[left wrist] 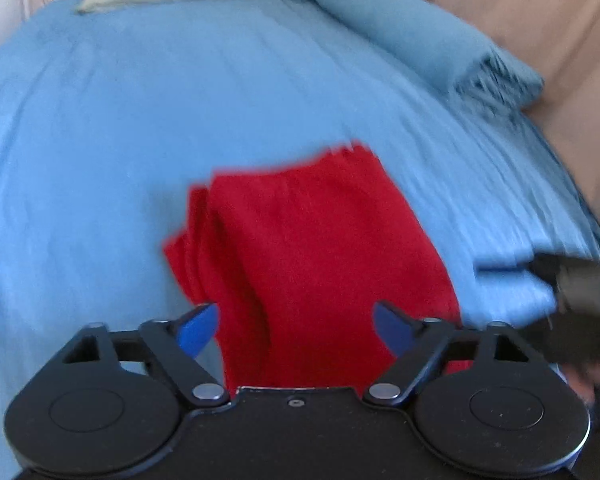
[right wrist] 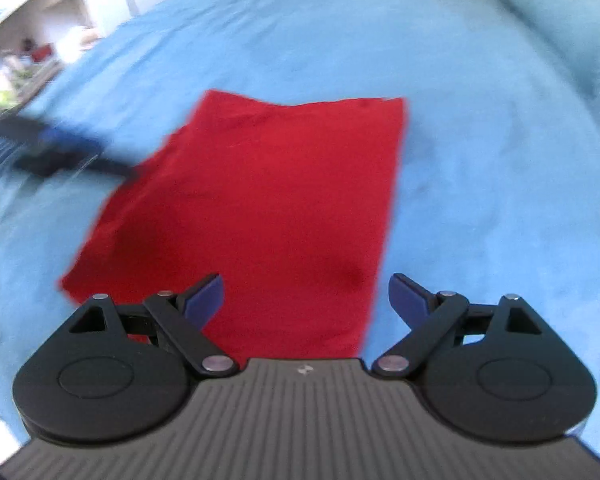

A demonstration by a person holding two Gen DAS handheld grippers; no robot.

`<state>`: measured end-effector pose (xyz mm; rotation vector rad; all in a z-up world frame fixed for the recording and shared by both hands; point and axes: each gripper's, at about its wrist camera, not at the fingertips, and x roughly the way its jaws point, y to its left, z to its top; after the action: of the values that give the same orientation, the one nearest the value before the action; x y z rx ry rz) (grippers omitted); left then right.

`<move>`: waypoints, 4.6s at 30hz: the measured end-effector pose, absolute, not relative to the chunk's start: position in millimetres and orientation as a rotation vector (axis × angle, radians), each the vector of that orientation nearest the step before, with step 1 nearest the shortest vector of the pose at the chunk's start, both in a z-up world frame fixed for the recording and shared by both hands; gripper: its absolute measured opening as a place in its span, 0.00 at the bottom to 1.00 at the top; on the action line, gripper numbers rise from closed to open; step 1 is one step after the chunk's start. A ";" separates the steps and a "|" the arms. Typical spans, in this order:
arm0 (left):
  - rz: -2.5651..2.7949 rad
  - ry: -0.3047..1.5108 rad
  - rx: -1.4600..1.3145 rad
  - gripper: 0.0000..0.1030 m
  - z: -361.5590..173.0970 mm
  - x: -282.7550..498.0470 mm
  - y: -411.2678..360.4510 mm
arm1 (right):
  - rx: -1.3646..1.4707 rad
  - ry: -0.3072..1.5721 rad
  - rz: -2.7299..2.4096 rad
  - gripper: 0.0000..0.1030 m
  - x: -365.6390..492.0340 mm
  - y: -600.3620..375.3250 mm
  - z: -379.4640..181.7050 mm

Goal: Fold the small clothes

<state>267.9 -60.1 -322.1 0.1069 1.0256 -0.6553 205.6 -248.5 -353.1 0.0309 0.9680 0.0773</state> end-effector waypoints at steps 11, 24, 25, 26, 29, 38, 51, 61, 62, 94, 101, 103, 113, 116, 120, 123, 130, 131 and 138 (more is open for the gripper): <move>-0.567 1.129 0.047 0.75 -384.4 261.0 -63.8 | 0.084 1.020 -0.030 1.00 236.7 -259.4 -398.4; -0.305 0.964 0.002 0.74 -172.8 191.1 -22.0 | 0.074 0.921 -0.051 1.00 172.1 -268.7 -197.9; -0.282 0.952 0.007 0.76 -149.8 177.9 -20.2 | 0.075 0.928 -0.052 1.00 163.7 -268.3 -176.2; -0.262 0.944 0.014 0.76 -131.6 168.2 -20.7 | 0.080 0.936 -0.053 1.00 154.5 -267.9 -154.1; -0.209 0.936 0.028 0.88 -79.3 133.5 -18.9 | 0.117 0.972 -0.073 1.00 125.3 -267.8 -96.2; -0.133 1.043 0.002 1.00 -23.3 62.3 -14.9 | 0.150 1.094 -0.164 1.00 50.3 -256.8 -12.9; -0.147 1.039 0.087 1.00 -11.6 22.0 -31.7 | 0.158 1.187 -0.186 1.00 -11.3 -244.0 -5.7; -0.146 1.008 0.134 1.00 -3.8 13.6 -36.3 | 0.161 1.166 -0.211 1.00 -24.1 -245.5 -1.2; -0.147 1.005 0.138 1.00 -2.8 13.1 -37.5 | 0.166 1.165 -0.212 1.00 -24.4 -246.7 -1.2; -0.170 0.931 0.166 1.00 11.1 11.1 -35.0 | 0.172 1.099 -0.232 1.00 -29.3 -243.7 17.3; -0.177 0.927 0.176 1.00 10.3 13.6 -38.2 | 0.166 1.096 -0.233 1.00 -29.7 -242.8 17.3; -0.184 0.932 0.173 1.00 9.3 14.9 -38.5 | 0.161 1.093 -0.234 1.00 -29.2 -242.0 17.6; -0.188 0.939 0.176 1.00 7.5 19.2 -38.0 | 0.166 1.084 -0.235 1.00 -27.5 -239.5 18.6; -0.188 0.939 0.171 1.00 7.5 19.9 -37.8 | 0.165 1.083 -0.236 1.00 -28.3 -239.5 18.4; -0.188 0.938 0.166 1.00 7.3 20.3 -36.3 | 0.164 1.082 -0.238 1.00 -27.6 -240.2 18.7; -0.189 0.936 0.167 1.00 6.9 20.3 -35.2 | 0.163 1.080 -0.239 1.00 -27.1 -240.2 19.3; -0.190 0.921 0.182 1.00 9.3 19.7 -34.3 | 0.165 1.075 -0.239 1.00 -26.9 -240.3 20.4; -0.187 0.916 0.186 1.00 9.8 19.5 -35.0 | 0.166 1.074 -0.239 1.00 -26.5 -240.4 20.8; -0.178 0.905 0.201 1.00 10.2 21.1 -35.7 | 0.165 1.066 -0.236 1.00 -21.9 -241.8 22.7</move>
<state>21.1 -35.7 10.2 0.2007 0.9052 -0.1778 -21.9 -241.8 22.7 0.1648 1.0663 -0.2359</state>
